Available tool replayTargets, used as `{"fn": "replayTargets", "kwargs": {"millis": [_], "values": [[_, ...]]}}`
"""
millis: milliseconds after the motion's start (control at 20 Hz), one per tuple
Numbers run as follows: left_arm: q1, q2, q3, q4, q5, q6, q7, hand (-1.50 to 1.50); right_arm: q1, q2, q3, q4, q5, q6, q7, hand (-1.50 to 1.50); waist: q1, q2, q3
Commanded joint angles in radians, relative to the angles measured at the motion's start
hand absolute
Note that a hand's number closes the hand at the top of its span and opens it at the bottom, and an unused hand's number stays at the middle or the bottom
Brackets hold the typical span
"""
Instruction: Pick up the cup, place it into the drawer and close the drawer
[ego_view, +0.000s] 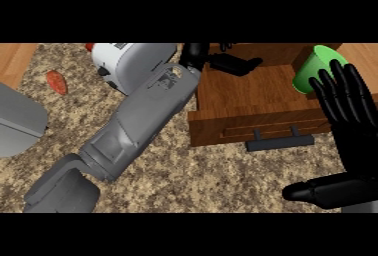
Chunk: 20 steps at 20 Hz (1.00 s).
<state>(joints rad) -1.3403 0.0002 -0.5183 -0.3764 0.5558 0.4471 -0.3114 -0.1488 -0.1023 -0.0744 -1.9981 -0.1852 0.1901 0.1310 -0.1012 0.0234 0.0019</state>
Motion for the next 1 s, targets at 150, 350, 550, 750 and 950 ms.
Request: {"fn": "replayTargets", "kwargs": {"millis": [150, 350, 550, 750, 950], "values": [[0.002, 0.0, -0.064, -0.008, 0.044, 0.028, -0.015, -1.5, -0.008, 0.001, -0.001, -0.009, -0.029, 0.014, -0.002, -1.5, -0.005, 0.002, 0.0], [0.027, 0.0, -0.026, -0.032, 0.117, -0.011, -0.073, -1.5, 0.008, 0.006, -0.026, -0.027, -0.086, 0.022, -0.003, -1.5, -0.001, 0.001, -0.001], [0.021, 0.0, -0.006, -0.085, 0.164, -0.029, -0.127, -1.5, -0.001, -0.008, -0.044, -0.05, -0.141, 0.021, 0.056, -1.5, 0.031, -0.009, -0.001], [0.084, 0.0, 0.013, -0.162, 0.21, -0.074, -0.202, -1.5, 0.045, -0.008, -0.048, -0.037, -0.148, 0.042, 0.03, -1.5, 0.062, -0.017, -0.002], [0.052, 0.009, 0.078, -0.203, 0.217, -0.042, -0.105, -1.5, 0.08, -0.033, -0.039, -0.12, -0.173, 0.071, 0.061, 1.5, 0.089, -0.027, -0.002]]}}
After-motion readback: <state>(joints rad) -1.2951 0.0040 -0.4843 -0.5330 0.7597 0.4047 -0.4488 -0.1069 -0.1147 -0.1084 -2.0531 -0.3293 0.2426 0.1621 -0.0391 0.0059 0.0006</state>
